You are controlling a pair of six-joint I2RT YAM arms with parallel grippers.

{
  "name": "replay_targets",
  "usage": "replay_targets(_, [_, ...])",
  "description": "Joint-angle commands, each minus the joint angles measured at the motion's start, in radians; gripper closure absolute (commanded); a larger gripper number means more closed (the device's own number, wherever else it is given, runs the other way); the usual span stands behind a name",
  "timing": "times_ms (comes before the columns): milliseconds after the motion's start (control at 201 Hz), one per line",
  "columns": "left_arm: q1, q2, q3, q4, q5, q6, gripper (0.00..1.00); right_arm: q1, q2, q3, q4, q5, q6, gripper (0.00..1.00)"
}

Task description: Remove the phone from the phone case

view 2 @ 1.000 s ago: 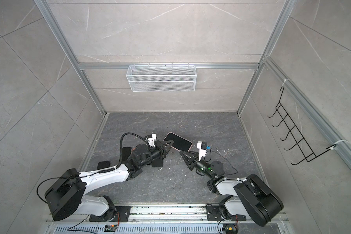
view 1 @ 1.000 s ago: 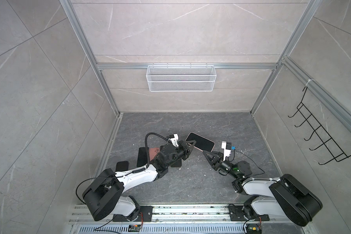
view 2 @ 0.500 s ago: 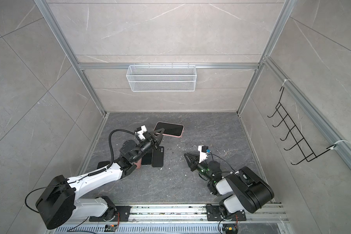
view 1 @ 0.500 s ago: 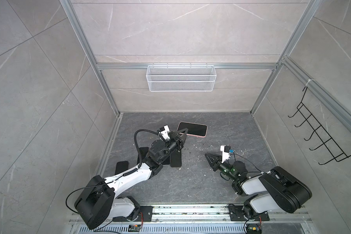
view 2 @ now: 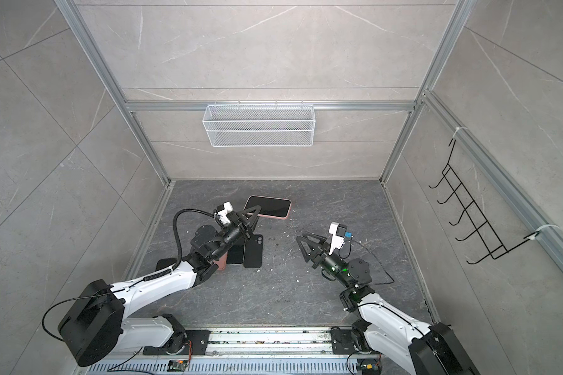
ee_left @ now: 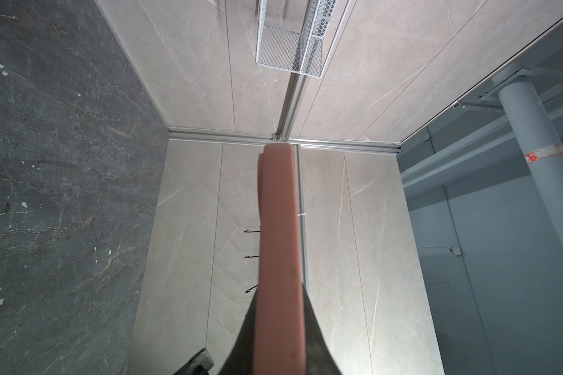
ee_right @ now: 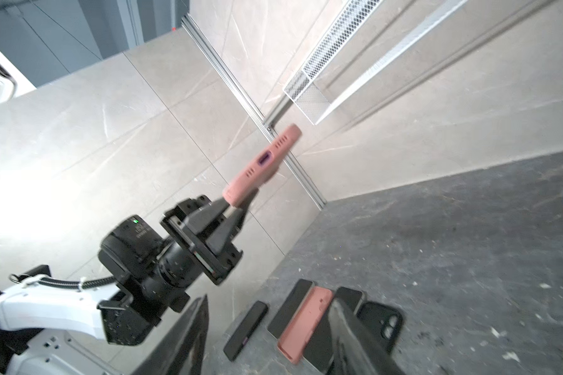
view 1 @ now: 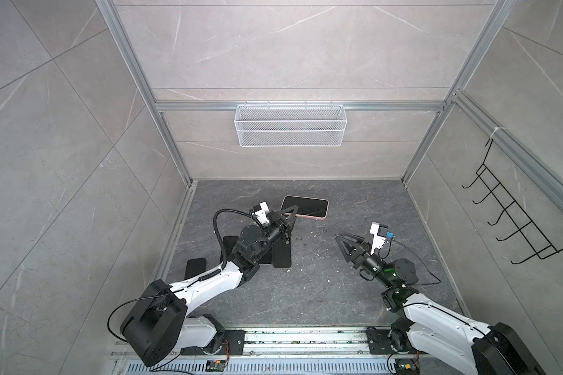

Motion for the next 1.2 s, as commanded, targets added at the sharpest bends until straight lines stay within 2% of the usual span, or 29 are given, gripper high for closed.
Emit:
replay_targets(0, [0.004, 0.012, 0.018, 0.161, 0.02, -0.014, 1.0, -0.003, 0.043, 0.072, -0.045, -0.097, 0.119, 0.39])
replay_targets(259, [-0.004, 0.021, 0.004, 0.179, 0.011, -0.01, 1.0, -0.003, 0.323, 0.126, 0.367, -0.154, 0.358, 0.39])
replay_targets(673, [-0.013, 0.044, 0.002, 0.205, 0.001, -0.018, 1.0, 0.009, 0.371, 0.189, 0.37, -0.138, 0.39, 0.41])
replay_targets(792, [-0.017, 0.045, 0.0, 0.204, -0.008, -0.021, 1.0, 0.011, 0.384, 0.199, 0.37, -0.129, 0.39, 0.46])
replay_targets(937, [-0.024, 0.051, -0.001, 0.209, -0.014, -0.024, 1.0, 0.011, 0.385, 0.214, 0.37, -0.138, 0.396, 0.58])
replay_targets(1072, [-0.027, 0.055, -0.001, 0.214, -0.015, -0.025, 1.0, 0.01, 0.389, 0.212, 0.368, -0.13, 0.394, 0.62])
replay_targets(1196, [-0.029, 0.053, -0.004, 0.216, -0.02, -0.028, 1.0, 0.01, 0.398, 0.215, 0.37, -0.128, 0.395, 0.75])
